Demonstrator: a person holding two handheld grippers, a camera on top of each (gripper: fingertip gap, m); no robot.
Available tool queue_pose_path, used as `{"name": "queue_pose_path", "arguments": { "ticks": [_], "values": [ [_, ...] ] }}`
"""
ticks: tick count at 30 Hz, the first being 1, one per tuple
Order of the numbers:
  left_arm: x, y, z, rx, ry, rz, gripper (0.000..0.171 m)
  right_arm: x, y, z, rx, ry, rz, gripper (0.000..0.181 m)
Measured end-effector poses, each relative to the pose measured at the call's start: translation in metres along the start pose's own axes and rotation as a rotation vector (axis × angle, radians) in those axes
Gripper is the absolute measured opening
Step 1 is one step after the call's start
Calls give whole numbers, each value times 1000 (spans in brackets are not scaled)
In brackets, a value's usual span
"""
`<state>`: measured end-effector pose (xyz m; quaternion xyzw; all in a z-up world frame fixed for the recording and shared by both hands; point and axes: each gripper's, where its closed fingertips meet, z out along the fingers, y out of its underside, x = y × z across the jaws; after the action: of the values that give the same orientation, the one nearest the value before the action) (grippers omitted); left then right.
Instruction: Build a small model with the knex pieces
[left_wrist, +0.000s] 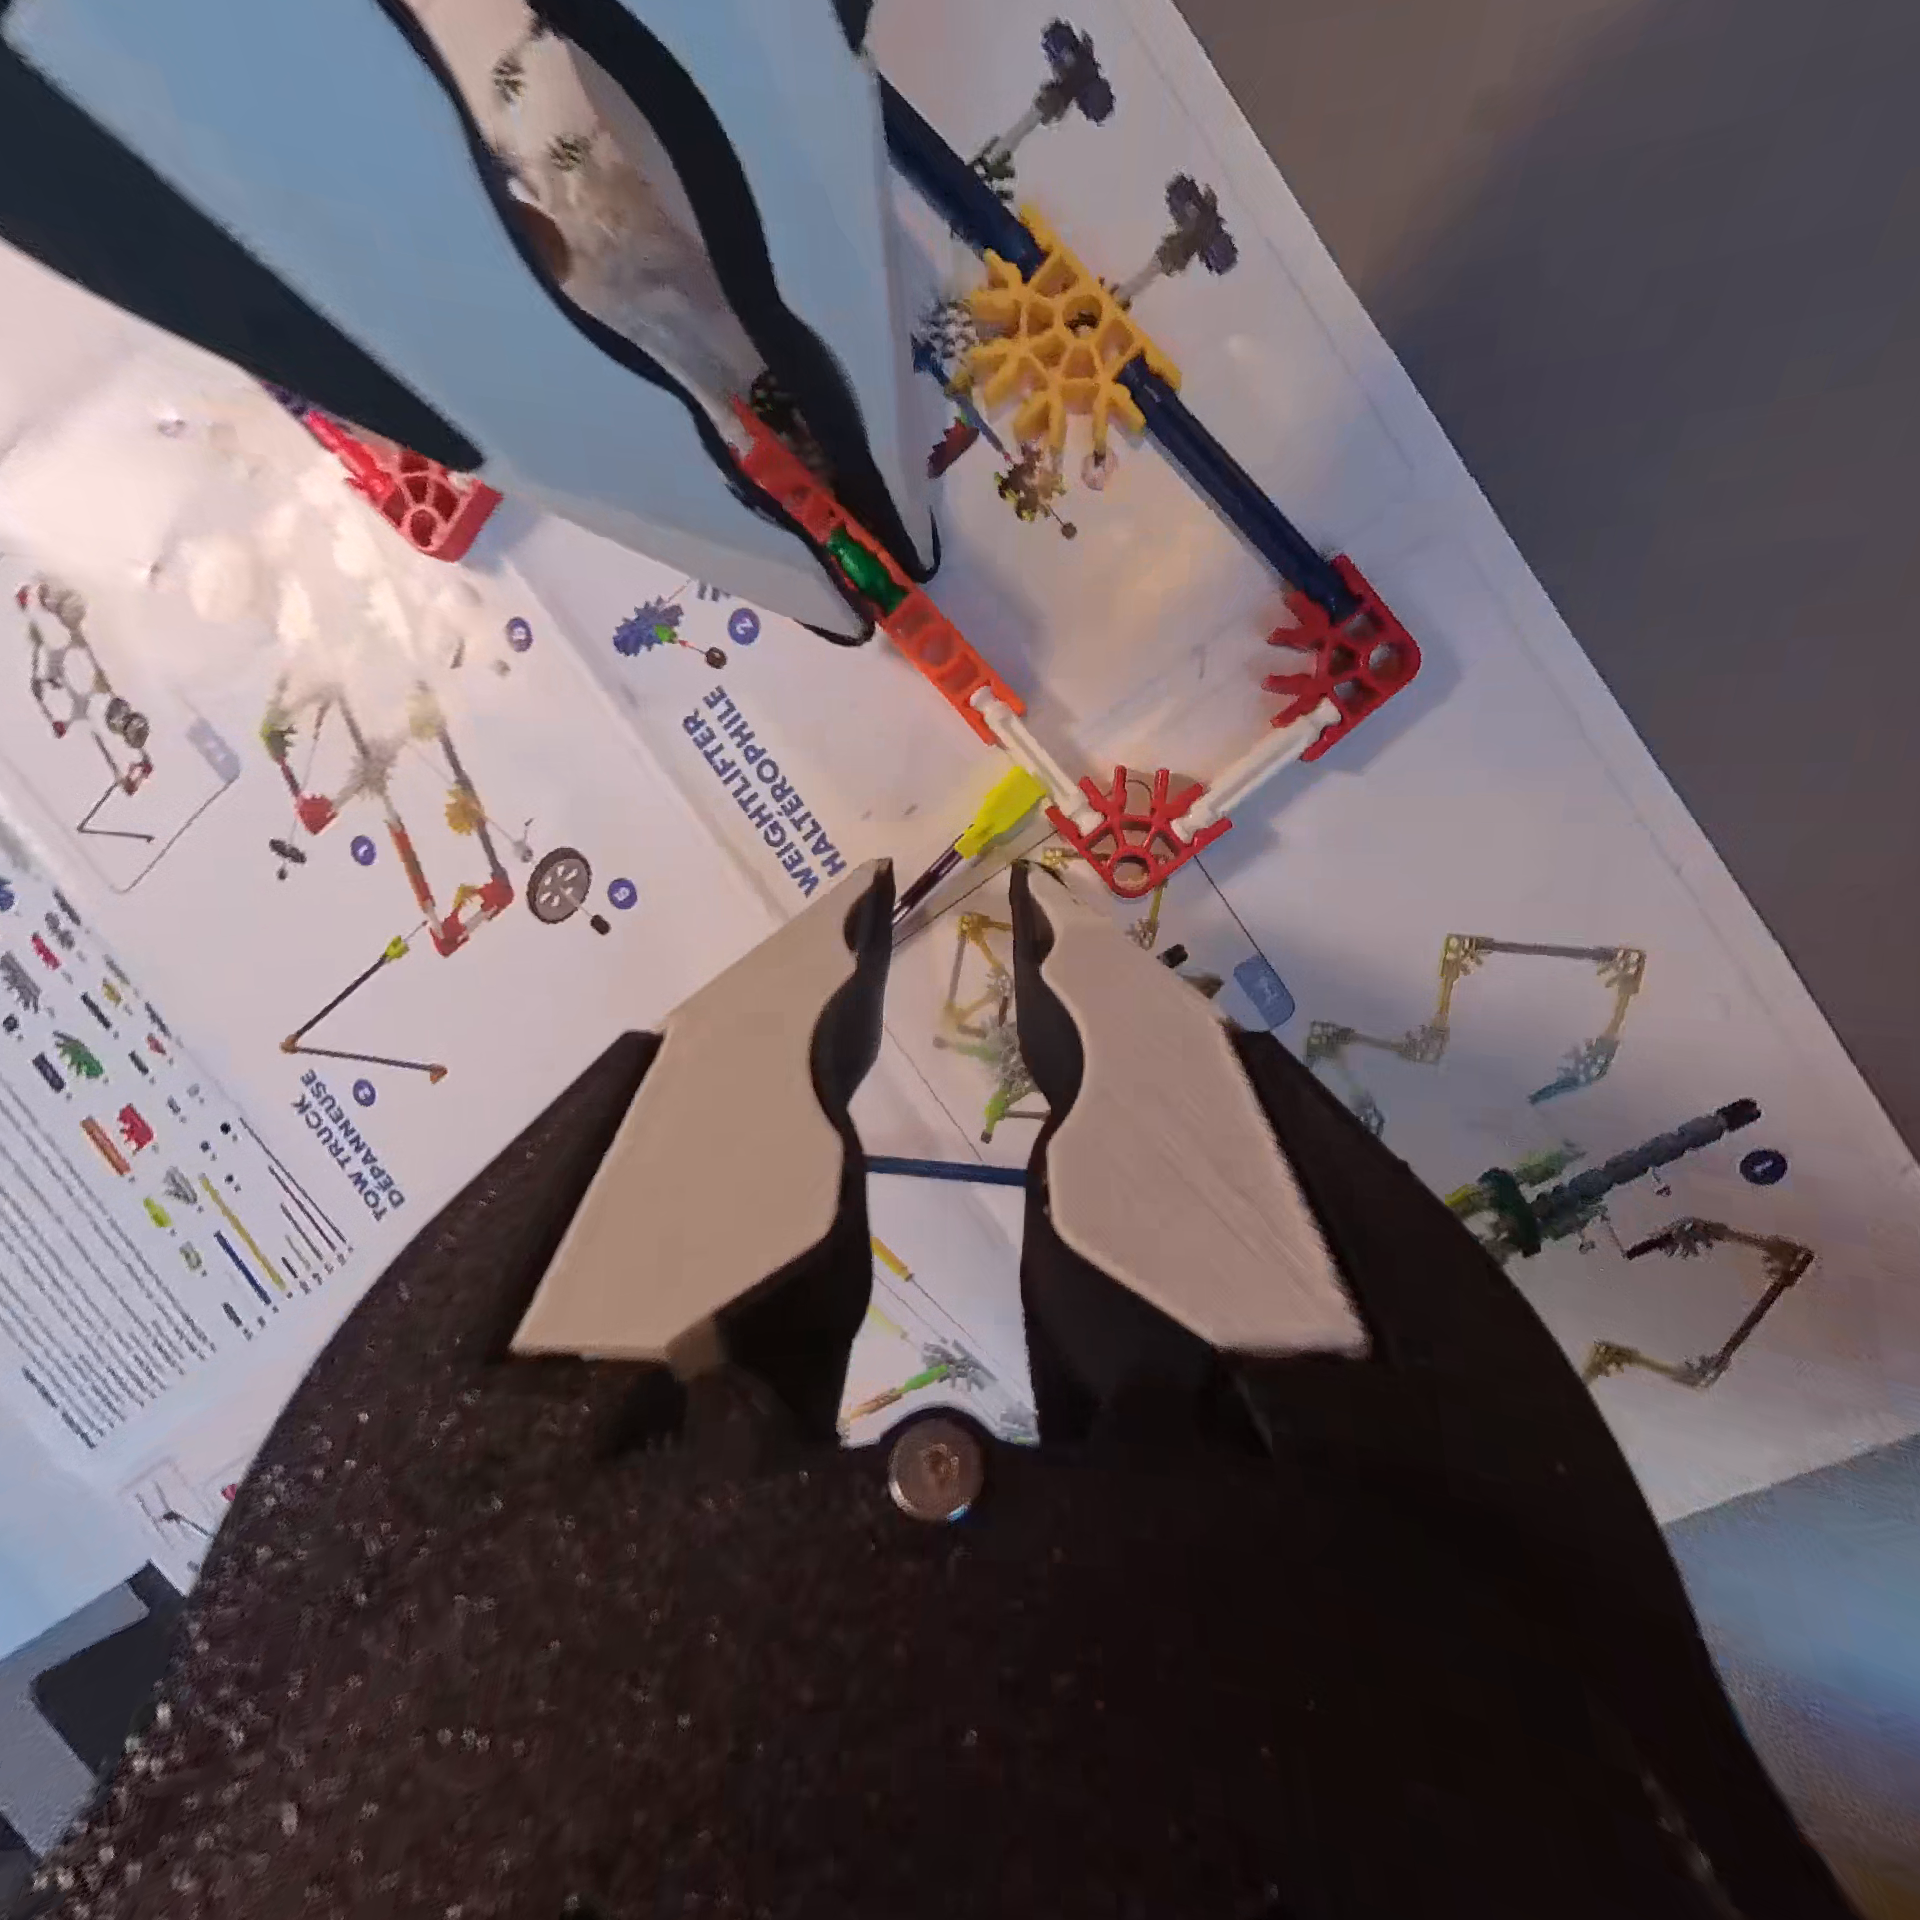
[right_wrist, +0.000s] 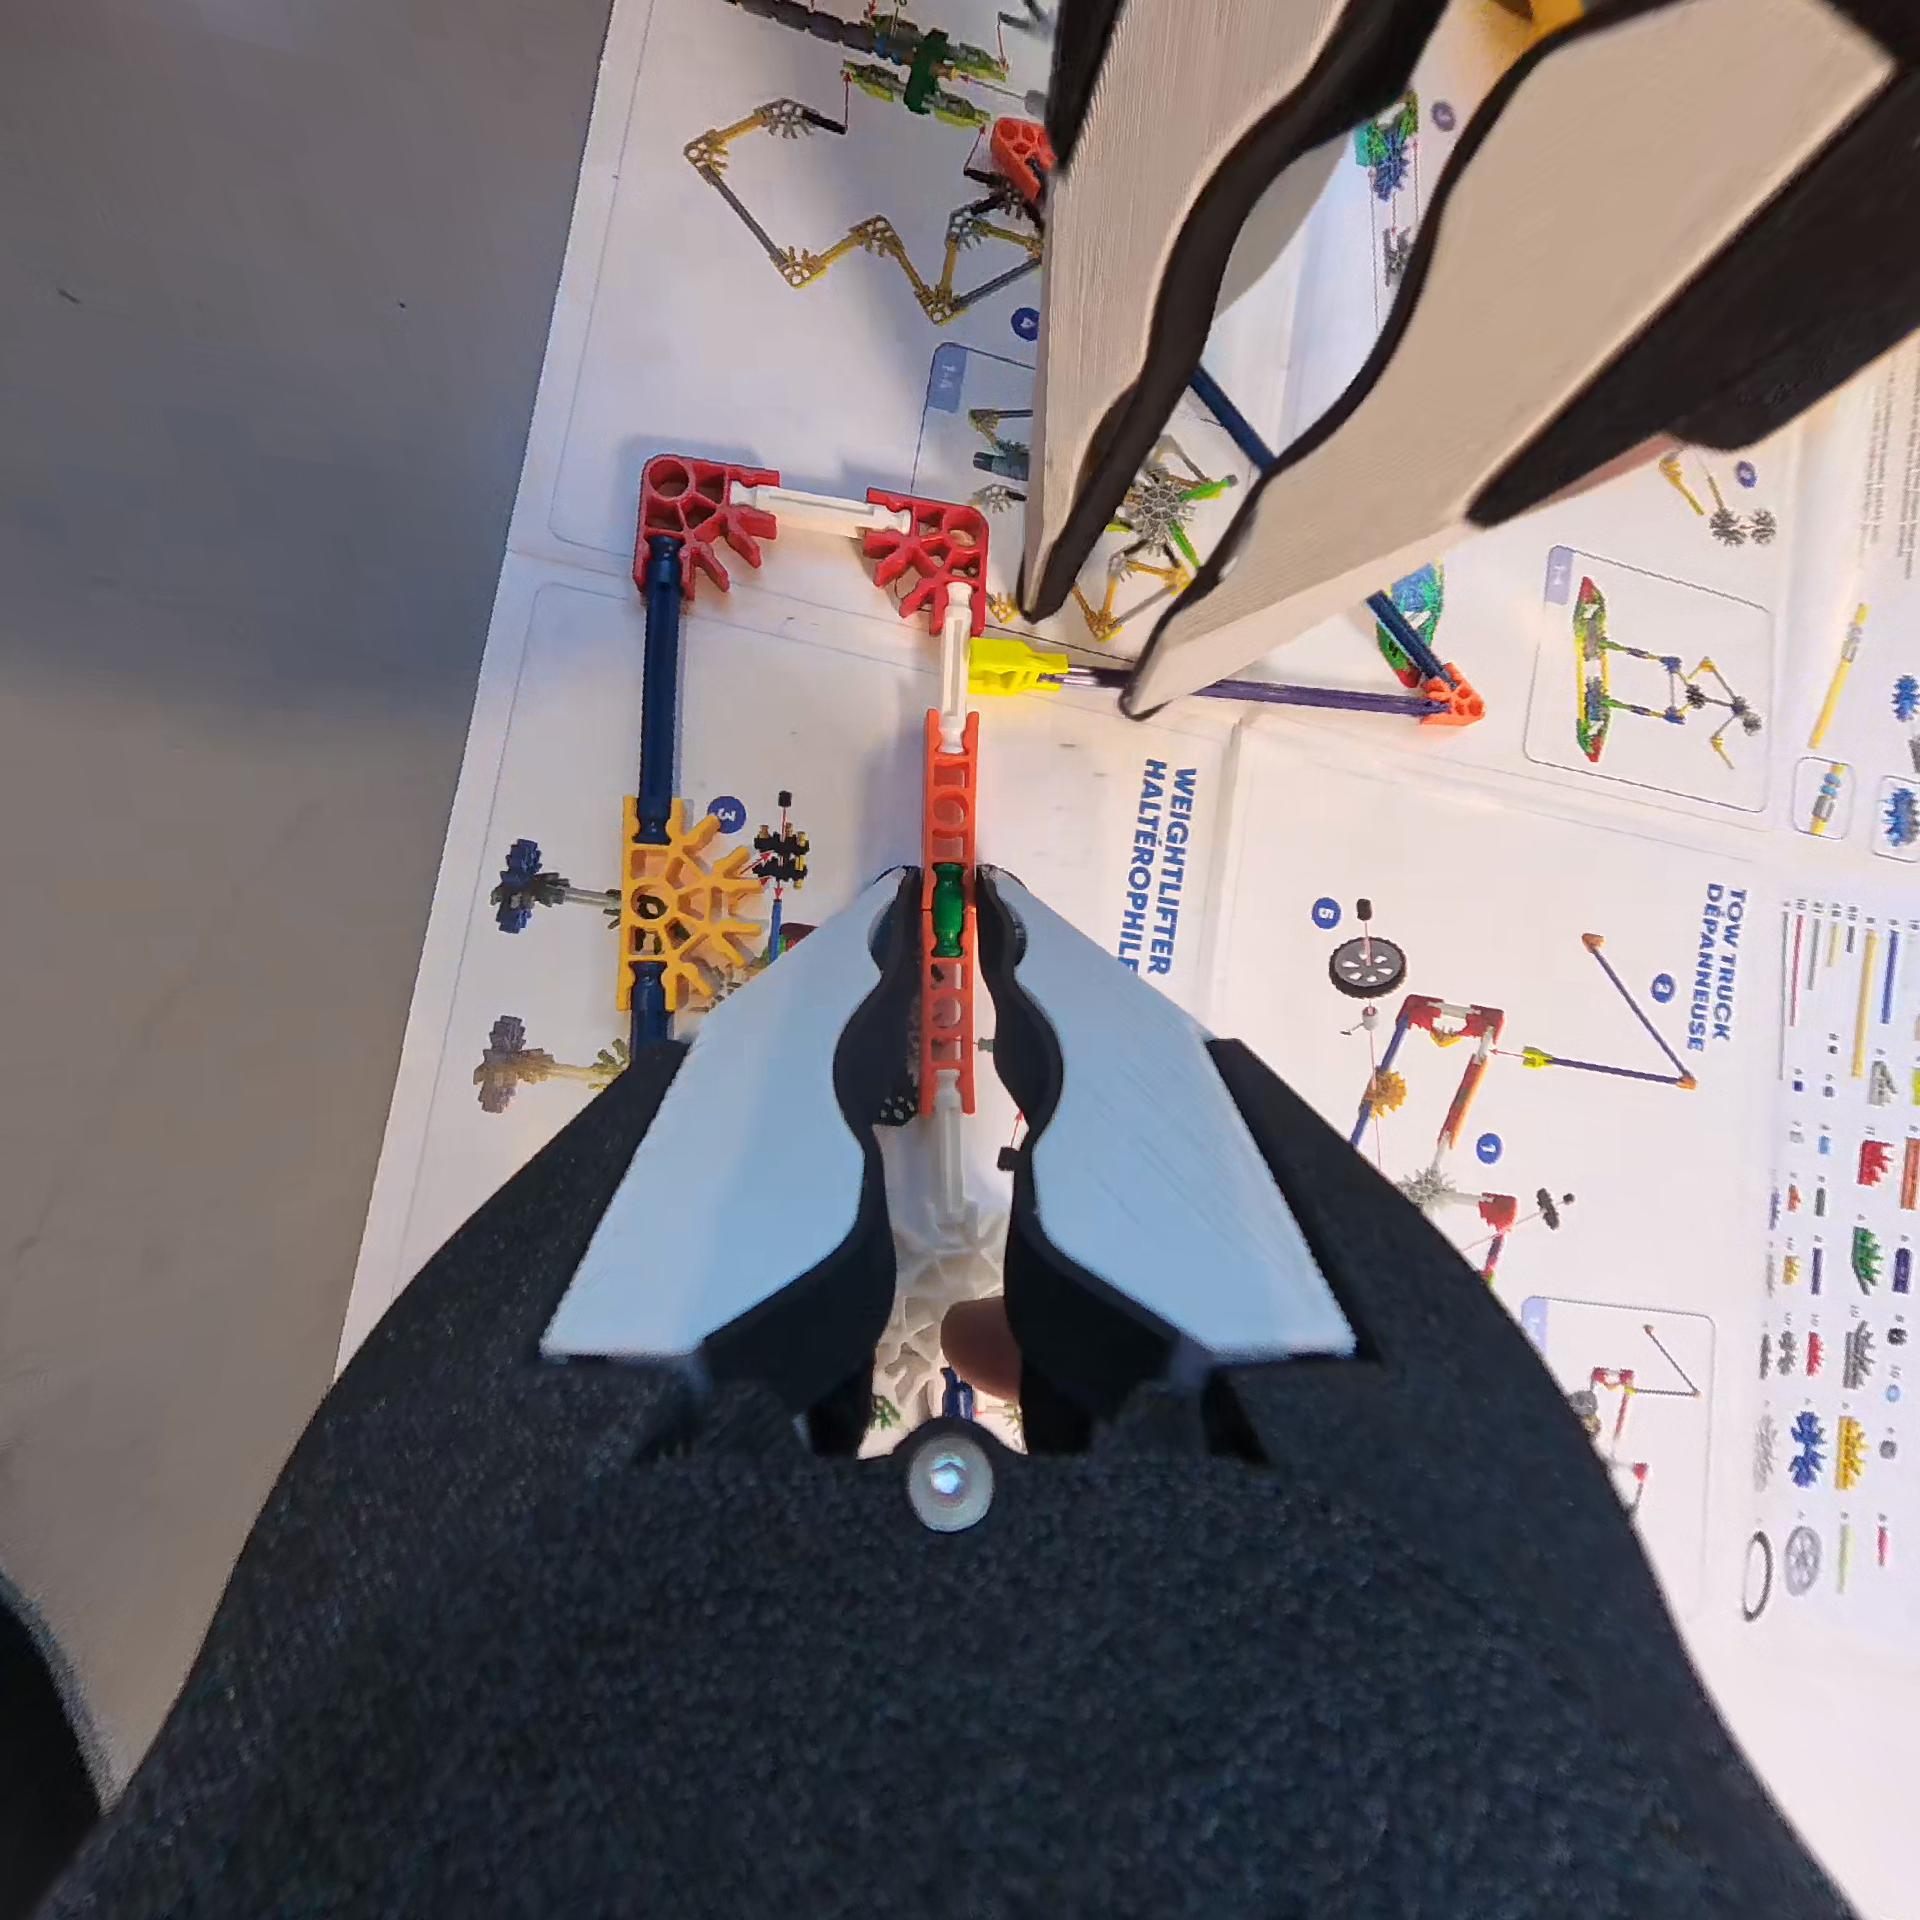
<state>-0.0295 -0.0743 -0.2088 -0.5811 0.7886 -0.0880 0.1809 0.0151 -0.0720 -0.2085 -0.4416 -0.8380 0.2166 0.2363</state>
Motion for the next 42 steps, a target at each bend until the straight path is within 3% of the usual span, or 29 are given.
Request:
{"name": "queue_pose_path", "arguments": {
  "ticks": [8,17,30,37,42],
  "values": [
    [9,-1,4,43,204,41,1,-1,1,-2,28,-6,4,9],
    [20,-6,4,43,325,134,1,-8,-2,-1,33,-59,-21,9],
    [34,-21,8,73,398,347,0,-14,-8,4,82,-157,8,9],
    [35,-22,8,78,374,268,0,-14,-7,4,84,-129,130,10],
    [37,-22,8,74,344,245,0,-15,-10,2,108,-137,87,13]
  ]
}}
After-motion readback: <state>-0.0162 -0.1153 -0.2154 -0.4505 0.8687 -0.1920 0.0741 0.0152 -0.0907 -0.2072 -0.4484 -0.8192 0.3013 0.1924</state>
